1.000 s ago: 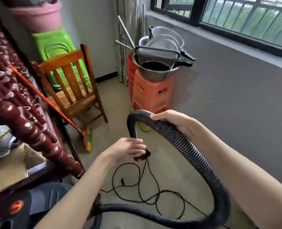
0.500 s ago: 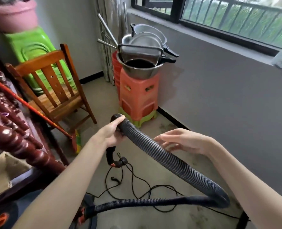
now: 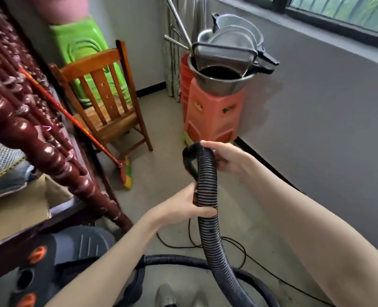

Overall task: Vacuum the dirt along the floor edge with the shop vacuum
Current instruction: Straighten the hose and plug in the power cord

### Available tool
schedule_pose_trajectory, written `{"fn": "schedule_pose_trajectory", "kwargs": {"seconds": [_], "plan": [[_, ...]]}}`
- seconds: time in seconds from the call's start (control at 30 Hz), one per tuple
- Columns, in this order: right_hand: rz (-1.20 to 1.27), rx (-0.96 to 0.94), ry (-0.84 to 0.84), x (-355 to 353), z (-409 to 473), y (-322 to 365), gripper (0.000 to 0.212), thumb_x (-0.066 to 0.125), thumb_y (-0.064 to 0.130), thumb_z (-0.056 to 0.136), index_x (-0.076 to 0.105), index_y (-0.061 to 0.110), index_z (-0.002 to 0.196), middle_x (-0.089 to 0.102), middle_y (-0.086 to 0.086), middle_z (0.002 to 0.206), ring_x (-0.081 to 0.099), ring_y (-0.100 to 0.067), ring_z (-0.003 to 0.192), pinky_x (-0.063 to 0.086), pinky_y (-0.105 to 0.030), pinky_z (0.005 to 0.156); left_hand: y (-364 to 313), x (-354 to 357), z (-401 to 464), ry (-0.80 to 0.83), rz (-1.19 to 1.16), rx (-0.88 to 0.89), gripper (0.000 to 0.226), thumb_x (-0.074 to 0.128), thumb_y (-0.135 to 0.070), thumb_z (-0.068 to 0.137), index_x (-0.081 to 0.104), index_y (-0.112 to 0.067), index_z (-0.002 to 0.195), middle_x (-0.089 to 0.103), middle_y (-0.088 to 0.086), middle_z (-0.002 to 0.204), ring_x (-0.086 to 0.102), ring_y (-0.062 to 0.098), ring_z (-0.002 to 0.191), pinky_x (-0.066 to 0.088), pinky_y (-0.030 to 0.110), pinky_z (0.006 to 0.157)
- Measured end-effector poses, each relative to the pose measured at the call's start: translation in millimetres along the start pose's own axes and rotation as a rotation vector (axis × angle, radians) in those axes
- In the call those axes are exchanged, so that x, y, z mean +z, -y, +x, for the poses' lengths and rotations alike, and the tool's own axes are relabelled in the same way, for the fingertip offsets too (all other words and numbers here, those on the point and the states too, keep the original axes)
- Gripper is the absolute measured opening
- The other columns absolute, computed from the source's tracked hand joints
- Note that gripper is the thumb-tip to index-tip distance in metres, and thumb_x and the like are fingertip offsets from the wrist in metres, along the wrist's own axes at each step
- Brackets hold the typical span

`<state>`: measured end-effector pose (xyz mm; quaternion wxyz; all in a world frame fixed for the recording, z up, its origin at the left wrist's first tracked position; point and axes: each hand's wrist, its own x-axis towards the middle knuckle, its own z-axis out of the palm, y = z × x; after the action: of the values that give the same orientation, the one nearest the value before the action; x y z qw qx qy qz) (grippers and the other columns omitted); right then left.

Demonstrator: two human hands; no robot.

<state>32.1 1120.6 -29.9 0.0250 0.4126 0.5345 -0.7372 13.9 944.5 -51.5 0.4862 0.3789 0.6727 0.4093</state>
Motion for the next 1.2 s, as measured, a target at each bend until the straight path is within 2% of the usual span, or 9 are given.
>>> {"fn": "schedule_pose_trajectory", "kwargs": {"seconds": [0.2, 0.3, 0.4, 0.57, 0.7, 0.8, 1.03, 1.13, 1.2], "plan": [[-0.065, -0.001, -0.006, 0.4, -9.6, -3.1, 0.017, 0.066, 0.008, 0.087, 0.059, -0.005, 0.097, 0.062, -0.014, 0.081, 0.062, -0.022, 0.065, 0.053, -0.026, 0.046, 15.6, -19.6, 3.7, 0.029, -0.047, -0.179, 0.036, 0.053, -0.028, 0.096, 0.048, -0.012, 0.128, 0.061, 0.004, 0.126, 0.059, 0.014, 0.112, 0.051, 0.026, 0.091], [-0.149, -0.051, 0.044, -19.9, -26.4, -9.7, 0.017, 0.066, 0.012, 0.086, 0.066, -0.003, 0.096, 0.065, -0.012, 0.079, 0.062, -0.018, 0.061, 0.050, -0.025, 0.049, 29.5, -49.7, 18.7, -0.359, -0.692, -0.385, 0.060, 0.035, -0.043, 0.100, 0.034, 0.001, 0.141, 0.055, 0.017, 0.133, 0.056, 0.026, 0.117, 0.049, 0.035, 0.094], [-0.180, -0.122, 0.199, -35.9, -43.5, -19.6, 0.013, 0.061, 0.010, 0.089, 0.069, 0.003, 0.098, 0.066, -0.006, 0.079, 0.063, -0.013, 0.064, 0.051, -0.024, 0.055, 28.6, -73.3, 34.1, -0.489, -1.382, -0.419, 0.081, 0.036, -0.062, 0.093, 0.021, -0.005, 0.148, 0.036, 0.014, 0.149, 0.033, 0.028, 0.139, 0.031, 0.036, 0.113], [-0.262, -0.131, 0.402, -43.2, -52.6, -37.3, 0.030, 0.058, 0.006, 0.089, 0.063, 0.008, 0.119, 0.067, -0.005, 0.095, 0.064, -0.012, 0.080, 0.053, -0.023, 0.069, 9.0, -82.8, 43.3, -0.782, -1.547, -0.300, 0.050, 0.054, -0.027, 0.096, 0.039, -0.003, 0.136, 0.049, 0.018, 0.137, 0.051, 0.033, 0.123, 0.045, 0.043, 0.098], [-0.561, -0.086, 0.313, -55.4, -40.5, -52.6, 0.035, 0.061, 0.012, 0.092, 0.062, 0.006, 0.126, 0.068, -0.006, 0.113, 0.065, -0.017, 0.101, 0.050, -0.026, 0.086, 23.1, -84.2, 40.1, -0.676, -1.335, -0.403, 0.041, 0.060, -0.030, 0.092, 0.053, 0.000, 0.119, 0.058, 0.018, 0.124, 0.061, 0.033, 0.097, 0.050, 0.043, 0.078], [-0.551, -0.068, 0.228, -52.1, -27.4, -56.8, 0.031, 0.058, 0.020, 0.096, 0.065, 0.002, 0.120, 0.068, -0.015, 0.119, 0.064, -0.021, 0.104, 0.050, -0.033, 0.098, 22.7, -74.4, 43.7, -0.590, -1.203, -0.368, 0.043, 0.059, -0.026, 0.093, 0.050, -0.001, 0.127, 0.057, 0.019, 0.127, 0.059, 0.033, 0.107, 0.048, 0.043, 0.084], [-0.331, -0.177, 0.058, 8.1, -3.0, -17.8, 0.039, 0.049, 0.031, 0.100, 0.064, -0.003, 0.110, 0.066, -0.014, 0.099, 0.061, -0.013, 0.075, 0.054, -0.017, 0.069, 19.6, -28.4, 34.5, -0.466, -0.609, -0.225, 0.049, 0.065, -0.013, 0.088, 0.043, 0.007, 0.127, 0.061, 0.018, 0.114, 0.062, 0.028, 0.103, 0.054, 0.035, 0.085], [-0.265, -0.207, 0.048, 32.2, 1.5, 3.9, 0.040, 0.047, 0.037, 0.100, 0.063, 0.005, 0.082, 0.065, -0.002, 0.066, 0.058, -0.005, 0.055, 0.050, -0.015, 0.055, 16.8, -18.6, 23.8, -0.359, -0.279, -0.073, 0.050, 0.064, -0.013, 0.089, 0.038, -0.007, 0.131, 0.056, 0.011, 0.118, 0.057, 0.017, 0.106, 0.051, 0.014, 0.076], [-0.110, -0.236, 0.005, 40.6, 2.0, 16.2, 0.041, 0.044, 0.037, 0.102, 0.056, 0.011, 0.072, 0.056, 0.009, 0.044, 0.052, -0.001, 0.040, 0.042, -0.014, 0.043, 13.5, -19.6, 17.6, -0.325, -0.178, -0.069, 0.055, 0.064, -0.024, 0.090, 0.032, -0.013, 0.133, 0.054, 0.006, 0.119, 0.056, 0.011, 0.104, 0.051, 0.015, 0.079]]}}
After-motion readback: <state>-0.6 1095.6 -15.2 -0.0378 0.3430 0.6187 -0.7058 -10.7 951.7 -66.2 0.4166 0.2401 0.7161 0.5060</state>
